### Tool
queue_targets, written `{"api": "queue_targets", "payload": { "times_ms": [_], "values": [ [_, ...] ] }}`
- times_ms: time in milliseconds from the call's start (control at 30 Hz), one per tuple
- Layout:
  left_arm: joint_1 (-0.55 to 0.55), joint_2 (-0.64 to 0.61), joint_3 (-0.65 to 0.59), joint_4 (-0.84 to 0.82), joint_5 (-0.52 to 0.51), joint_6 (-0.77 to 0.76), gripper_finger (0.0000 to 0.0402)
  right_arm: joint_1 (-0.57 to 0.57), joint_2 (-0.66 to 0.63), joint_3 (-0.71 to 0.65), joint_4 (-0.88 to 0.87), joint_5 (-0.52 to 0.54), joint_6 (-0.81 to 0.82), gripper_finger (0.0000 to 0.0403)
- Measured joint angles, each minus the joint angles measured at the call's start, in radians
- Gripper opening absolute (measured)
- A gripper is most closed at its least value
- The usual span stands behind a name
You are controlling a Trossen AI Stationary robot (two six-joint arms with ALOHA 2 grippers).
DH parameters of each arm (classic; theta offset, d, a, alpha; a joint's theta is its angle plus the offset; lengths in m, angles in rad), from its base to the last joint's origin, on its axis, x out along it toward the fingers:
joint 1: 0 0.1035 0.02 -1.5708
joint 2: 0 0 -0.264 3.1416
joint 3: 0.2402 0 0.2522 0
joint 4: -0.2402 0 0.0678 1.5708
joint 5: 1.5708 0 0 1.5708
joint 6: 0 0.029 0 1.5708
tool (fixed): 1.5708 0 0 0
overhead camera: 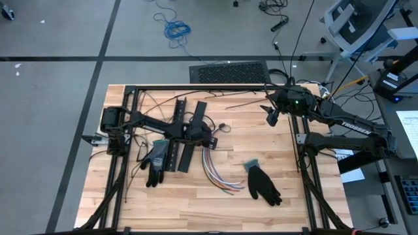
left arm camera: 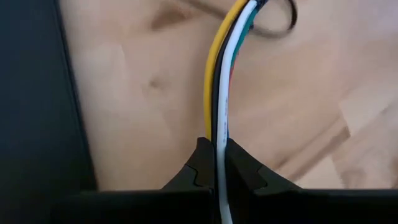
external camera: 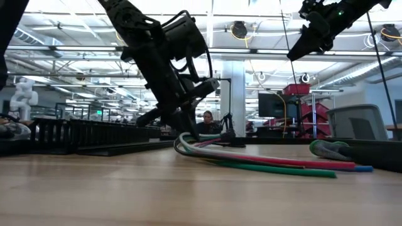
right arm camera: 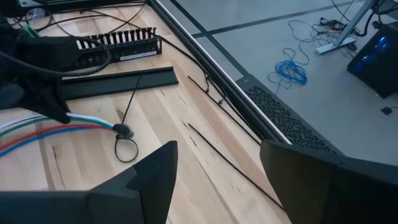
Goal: Ziptie cables
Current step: Wrap the cable wires with the black ziptie
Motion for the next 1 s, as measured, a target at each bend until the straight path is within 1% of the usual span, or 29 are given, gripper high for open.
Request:
{"api": "queue_targets", "payload": {
  "times_ms": [100,233,467,667,833,1000],
  "values": [
    [-0.018,0.000,0.000,-0.001,0.032,0.010,0.0014,0.000,0.000,0.000,0.000,0.000,-0.004,0.0224],
    [-0.030,0.003,0.000,-0.037,0.033,0.008,0.0014,0.000,0.000,0.000,0.013,0.000,-0.004,0.0224],
    [-0.013,0.006,0.002,-0.050,0.021,0.002,0.0014,0.000,0.000,0.000,0.021,-0.001,-0.002,0.0224],
    [-0.005,0.007,0.046,-0.053,0.008,0.032,0.0014,0.000,0.000,0.000,0.021,-0.006,0.002,0.0224],
    [0.001,0.008,0.060,-0.058,0.008,0.055,0.0014,0.000,0.000,0.000,0.021,-0.006,0.002,0.0224],
    [-0.011,0.023,0.060,-0.121,0.036,0.053,0.0014,0.000,0.000,0.000,0.021,-0.006,0.000,0.0224]
  ]
}}
